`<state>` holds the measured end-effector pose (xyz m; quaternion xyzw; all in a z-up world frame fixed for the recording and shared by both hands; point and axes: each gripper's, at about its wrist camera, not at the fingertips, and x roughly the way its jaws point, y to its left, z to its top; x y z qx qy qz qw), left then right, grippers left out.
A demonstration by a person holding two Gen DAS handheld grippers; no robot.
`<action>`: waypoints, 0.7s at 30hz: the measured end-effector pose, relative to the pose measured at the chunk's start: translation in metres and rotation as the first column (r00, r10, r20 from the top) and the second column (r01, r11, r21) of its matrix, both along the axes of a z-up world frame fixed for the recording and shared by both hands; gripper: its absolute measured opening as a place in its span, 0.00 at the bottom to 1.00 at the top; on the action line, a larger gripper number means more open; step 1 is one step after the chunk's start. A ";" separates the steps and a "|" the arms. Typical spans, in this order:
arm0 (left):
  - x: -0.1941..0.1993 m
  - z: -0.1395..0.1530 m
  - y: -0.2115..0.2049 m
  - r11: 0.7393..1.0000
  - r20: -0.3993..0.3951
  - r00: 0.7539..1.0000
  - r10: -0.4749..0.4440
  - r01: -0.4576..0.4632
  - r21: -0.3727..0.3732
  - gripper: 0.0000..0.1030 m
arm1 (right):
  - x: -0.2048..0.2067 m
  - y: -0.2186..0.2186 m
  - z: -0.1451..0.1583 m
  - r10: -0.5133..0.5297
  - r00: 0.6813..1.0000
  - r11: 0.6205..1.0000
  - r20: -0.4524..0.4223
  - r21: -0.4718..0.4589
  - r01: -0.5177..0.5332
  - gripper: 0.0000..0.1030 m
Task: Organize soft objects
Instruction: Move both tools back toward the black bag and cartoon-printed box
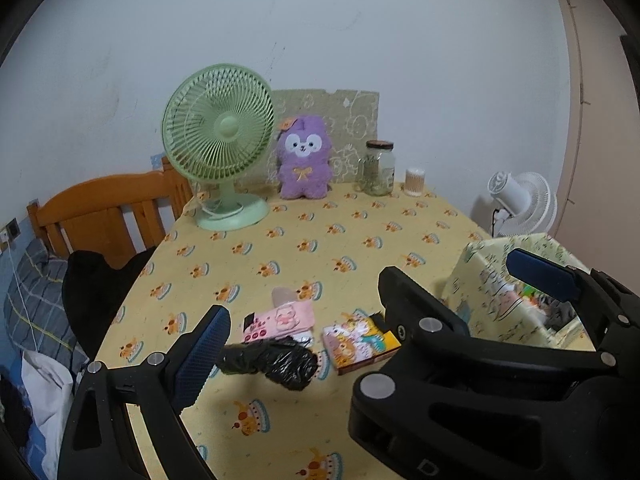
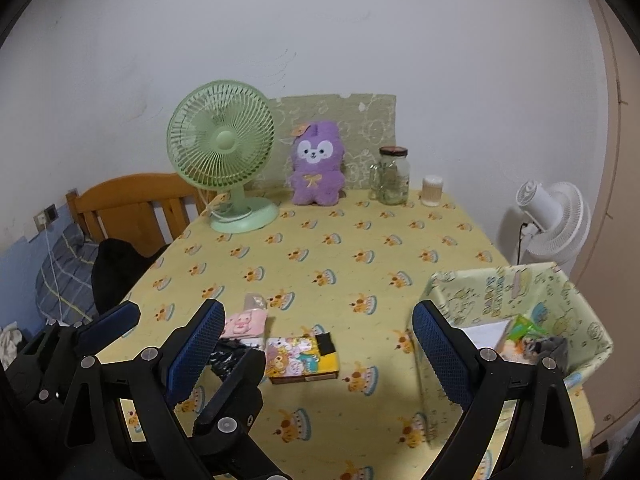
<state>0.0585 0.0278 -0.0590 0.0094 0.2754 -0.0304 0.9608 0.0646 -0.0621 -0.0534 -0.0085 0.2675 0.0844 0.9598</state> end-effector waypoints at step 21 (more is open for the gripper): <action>0.030 -0.066 0.017 0.999 -0.168 0.985 0.032 -0.035 -0.017 0.93 | 0.039 0.019 -0.072 0.012 0.989 1.000 -0.146 -0.026 -0.016 0.94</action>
